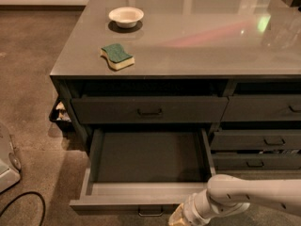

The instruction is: Close middle drawer

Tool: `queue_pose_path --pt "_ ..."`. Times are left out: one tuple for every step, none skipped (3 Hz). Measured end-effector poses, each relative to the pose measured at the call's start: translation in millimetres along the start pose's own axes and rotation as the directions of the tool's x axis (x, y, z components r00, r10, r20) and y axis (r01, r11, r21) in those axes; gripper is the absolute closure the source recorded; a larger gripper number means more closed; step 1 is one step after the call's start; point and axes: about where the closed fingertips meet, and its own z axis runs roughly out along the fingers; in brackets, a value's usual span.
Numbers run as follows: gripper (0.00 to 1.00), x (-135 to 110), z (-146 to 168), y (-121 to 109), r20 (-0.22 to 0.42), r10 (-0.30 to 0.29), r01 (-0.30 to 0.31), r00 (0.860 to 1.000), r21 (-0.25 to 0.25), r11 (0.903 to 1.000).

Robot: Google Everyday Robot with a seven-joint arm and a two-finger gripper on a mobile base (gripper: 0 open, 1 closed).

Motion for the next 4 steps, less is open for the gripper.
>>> queue_pose_path --pt "0.82 -1.8 -2.3 -21.8 -0.022 0.010 -0.009 1.000 0.033 0.9994" --pt "0.58 -1.8 -2.4 -21.9 -0.022 0.010 -0.009 1.000 0.034 0.9994" --pt "0.35 -17.6 -9.9 -55.5 -0.012 0.006 -0.005 1.000 0.074 0.9972" --pt "0.12 -19.6 -10.9 -57.4 -0.009 0.005 -0.005 1.000 0.079 0.9969"
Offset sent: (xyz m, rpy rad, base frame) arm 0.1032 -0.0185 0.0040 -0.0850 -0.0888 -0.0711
